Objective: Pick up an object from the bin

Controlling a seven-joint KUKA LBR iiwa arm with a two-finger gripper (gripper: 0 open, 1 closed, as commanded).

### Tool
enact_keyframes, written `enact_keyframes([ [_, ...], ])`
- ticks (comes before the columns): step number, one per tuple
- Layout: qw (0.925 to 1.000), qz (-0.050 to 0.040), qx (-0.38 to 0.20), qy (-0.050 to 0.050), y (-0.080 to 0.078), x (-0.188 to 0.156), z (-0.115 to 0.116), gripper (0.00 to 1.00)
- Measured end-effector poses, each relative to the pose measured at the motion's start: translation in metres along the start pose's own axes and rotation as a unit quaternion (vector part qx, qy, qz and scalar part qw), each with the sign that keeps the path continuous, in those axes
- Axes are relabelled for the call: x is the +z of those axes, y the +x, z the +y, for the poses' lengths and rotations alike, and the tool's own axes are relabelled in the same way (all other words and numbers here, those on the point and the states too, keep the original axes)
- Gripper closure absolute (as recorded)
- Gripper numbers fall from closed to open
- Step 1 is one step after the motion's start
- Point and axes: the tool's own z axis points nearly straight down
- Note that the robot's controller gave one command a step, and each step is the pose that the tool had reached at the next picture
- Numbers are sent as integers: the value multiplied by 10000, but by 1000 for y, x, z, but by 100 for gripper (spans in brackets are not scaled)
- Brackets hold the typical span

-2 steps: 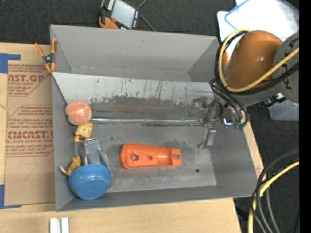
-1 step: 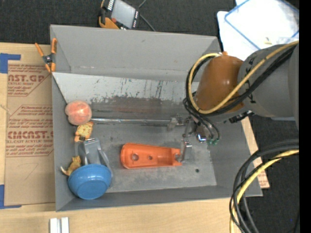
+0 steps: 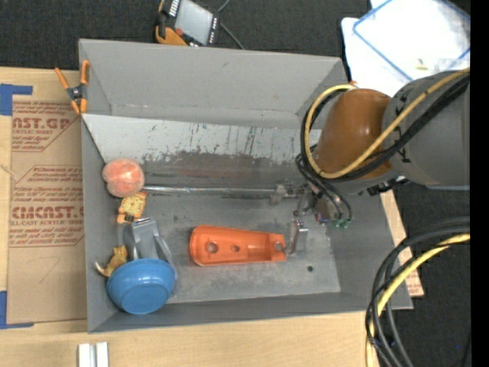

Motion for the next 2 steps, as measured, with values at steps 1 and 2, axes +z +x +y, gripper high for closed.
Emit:
enact_keyframes([
  [1,9782,44,-2075,-25,19,36,10,0],
  [2,9987,-23,-508,-1,17,45,11,100],
])
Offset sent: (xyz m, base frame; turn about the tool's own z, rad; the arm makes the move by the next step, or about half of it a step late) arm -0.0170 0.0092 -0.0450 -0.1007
